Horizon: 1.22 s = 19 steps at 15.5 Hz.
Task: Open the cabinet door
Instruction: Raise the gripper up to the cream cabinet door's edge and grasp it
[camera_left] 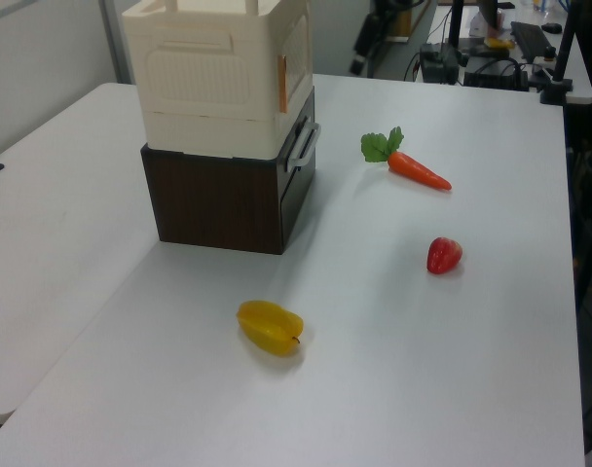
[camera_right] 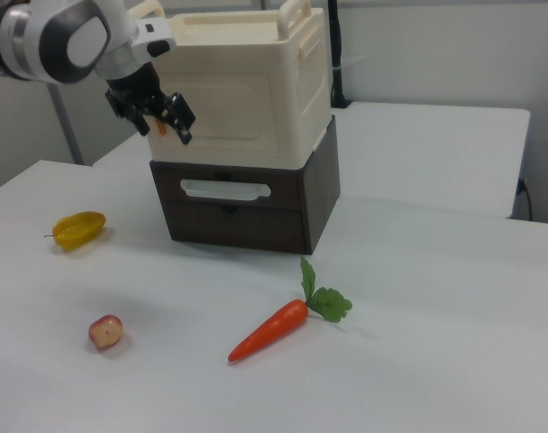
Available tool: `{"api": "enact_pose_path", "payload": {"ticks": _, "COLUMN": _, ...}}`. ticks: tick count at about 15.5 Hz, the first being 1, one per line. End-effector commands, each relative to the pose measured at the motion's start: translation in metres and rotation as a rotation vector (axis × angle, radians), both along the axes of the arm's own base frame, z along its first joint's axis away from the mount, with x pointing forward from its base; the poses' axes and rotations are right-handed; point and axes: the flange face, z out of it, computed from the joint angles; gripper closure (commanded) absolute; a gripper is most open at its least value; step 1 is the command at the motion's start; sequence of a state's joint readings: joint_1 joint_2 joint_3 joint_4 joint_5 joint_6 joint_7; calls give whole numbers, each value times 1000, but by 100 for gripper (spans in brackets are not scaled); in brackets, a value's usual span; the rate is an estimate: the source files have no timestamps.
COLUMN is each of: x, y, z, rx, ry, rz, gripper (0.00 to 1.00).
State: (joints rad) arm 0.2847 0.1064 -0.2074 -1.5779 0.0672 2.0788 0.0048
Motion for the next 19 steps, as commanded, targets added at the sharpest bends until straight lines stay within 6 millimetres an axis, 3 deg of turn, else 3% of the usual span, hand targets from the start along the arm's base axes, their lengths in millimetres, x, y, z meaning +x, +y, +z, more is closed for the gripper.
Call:
{"api": "enact_pose_path", "payload": {"ticks": 1, "x": 28, "y": 26, "z": -8, "rx": 23, "ry": -143, "rz": 29, "gripper": 0}}
{"api": "enact_pose_path", "payload": {"ticks": 4, "x": 30, "y": 40, "z": -4, "rx": 17, "ry": -204, "rz": 52, "gripper": 1}}
{"api": "enact_pose_path", "payload": {"ticks": 7, "x": 37, "y": 65, "z": -16, "rx": 12, "ry": -219, "rz": 78, "gripper": 4}}
{"api": "enact_pose_path", "payload": {"ticks": 10, "x": 48, "y": 71, "z": -26, "rx": 17, "ry": -219, "rz": 49, "gripper": 4}}
{"api": "enact_pose_path", "payload": {"ticks": 12, "x": 54, "y": 77, "z": -29, "rx": 24, "ry": -220, "rz": 34, "gripper": 9}}
{"api": "enact_pose_path", "payload": {"ticks": 13, "x": 56, "y": 79, "z": -25, "rx": 26, "ry": -228, "rz": 32, "gripper": 20}}
{"api": "enact_pose_path", "payload": {"ticks": 14, "x": 55, "y": 86, "z": -21, "rx": 28, "ry": -242, "rz": 43, "gripper": 41}}
{"api": "enact_pose_path", "payload": {"ticks": 15, "x": 56, "y": 87, "z": -17, "rx": 33, "ry": -266, "rz": 42, "gripper": 51}}
{"api": "enact_pose_path", "payload": {"ticks": 17, "x": 57, "y": 88, "z": -15, "rx": 39, "ry": -293, "rz": 41, "gripper": 62}}
{"api": "enact_pose_path", "payload": {"ticks": 19, "x": 56, "y": 88, "z": -14, "rx": 38, "ry": -295, "rz": 43, "gripper": 79}}
